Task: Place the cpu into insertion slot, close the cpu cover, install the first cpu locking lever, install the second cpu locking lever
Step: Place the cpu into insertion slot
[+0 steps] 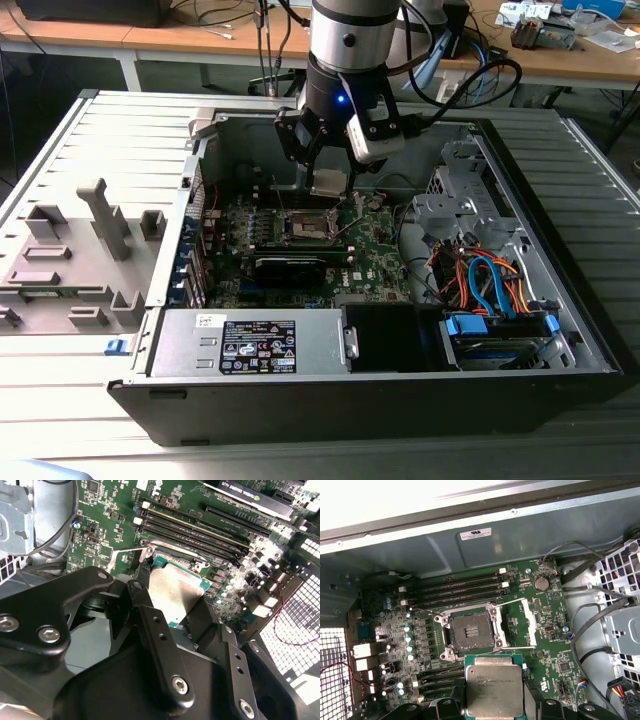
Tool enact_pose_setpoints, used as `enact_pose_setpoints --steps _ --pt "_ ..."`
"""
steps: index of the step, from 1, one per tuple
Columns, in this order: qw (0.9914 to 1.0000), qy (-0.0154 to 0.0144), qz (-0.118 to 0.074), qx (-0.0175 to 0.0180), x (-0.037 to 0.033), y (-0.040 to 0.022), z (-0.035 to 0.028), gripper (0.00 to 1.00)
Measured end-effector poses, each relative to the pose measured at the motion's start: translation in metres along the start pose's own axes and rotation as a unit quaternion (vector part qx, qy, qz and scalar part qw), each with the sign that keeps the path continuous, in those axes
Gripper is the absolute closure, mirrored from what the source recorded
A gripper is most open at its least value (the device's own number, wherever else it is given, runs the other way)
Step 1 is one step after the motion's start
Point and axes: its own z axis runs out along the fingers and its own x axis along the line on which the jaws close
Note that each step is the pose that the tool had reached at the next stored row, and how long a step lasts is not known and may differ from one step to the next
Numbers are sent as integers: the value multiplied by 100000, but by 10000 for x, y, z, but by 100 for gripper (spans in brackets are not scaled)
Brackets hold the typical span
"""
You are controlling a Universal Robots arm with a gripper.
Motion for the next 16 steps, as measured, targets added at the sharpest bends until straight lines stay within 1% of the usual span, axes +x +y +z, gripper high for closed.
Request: enact_pose_setpoints --steps 16 --pt "99997 -68 824 -14 0 0 0 45"
